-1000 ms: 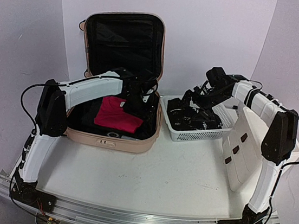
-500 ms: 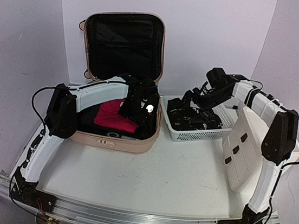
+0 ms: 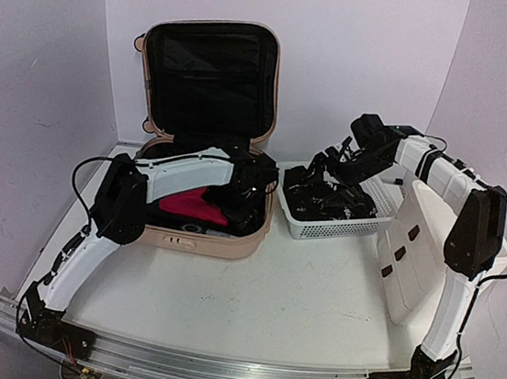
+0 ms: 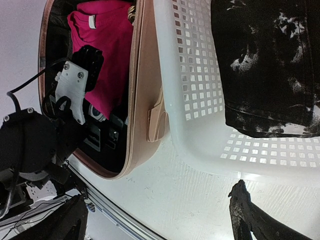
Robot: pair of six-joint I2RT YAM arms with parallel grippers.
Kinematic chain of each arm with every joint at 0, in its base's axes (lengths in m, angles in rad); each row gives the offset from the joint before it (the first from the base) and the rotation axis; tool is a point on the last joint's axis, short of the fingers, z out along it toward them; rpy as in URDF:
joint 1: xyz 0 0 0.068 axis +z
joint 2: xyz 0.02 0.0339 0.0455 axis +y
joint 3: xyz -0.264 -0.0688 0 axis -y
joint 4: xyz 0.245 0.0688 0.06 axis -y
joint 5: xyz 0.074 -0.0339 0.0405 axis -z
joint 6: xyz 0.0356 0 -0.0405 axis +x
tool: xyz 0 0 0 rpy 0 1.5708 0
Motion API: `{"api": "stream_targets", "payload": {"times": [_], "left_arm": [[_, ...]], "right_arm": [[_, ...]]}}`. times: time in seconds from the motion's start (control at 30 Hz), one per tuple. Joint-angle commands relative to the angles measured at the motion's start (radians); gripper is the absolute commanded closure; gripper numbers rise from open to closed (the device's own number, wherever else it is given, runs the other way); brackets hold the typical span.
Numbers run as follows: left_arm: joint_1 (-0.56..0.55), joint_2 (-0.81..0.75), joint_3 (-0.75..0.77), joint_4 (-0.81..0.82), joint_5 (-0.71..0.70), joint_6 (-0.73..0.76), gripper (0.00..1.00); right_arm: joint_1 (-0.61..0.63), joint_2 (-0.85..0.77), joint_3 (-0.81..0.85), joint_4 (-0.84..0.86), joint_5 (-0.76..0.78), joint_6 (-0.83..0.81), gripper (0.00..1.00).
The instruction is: Open, take out, and arrange the luggage
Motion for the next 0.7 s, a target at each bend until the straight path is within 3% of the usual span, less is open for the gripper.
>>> {"api": "stream_targets", "payload": {"times": [0.0,0.17,0.4,0.67], "left_arm": [[-0.018,0.011,0.054,-0.022,-0.123,0.043,0.13],[-0.02,0.017,0.07,-0.024,-0.182,0.07,0.32],[-0.017,0.01,0.082,-0.022,-0.146,0.07,0.61],[0.023,-0.036,0.088,-0.018,-0.004,0.049,0.88]], "right_arm": [[0.003,-0.062,0.018,0.013,-0.022,-0.027,0.02],[0.003,-0.057,0.021,0.012,-0.025,-0.026,0.02],[0.006,-0.04,0.058,0.016,-0.017,0.015,0.02],[0.028,0.023,0.099,0.148,-0.002,0.249,0.02]]}}
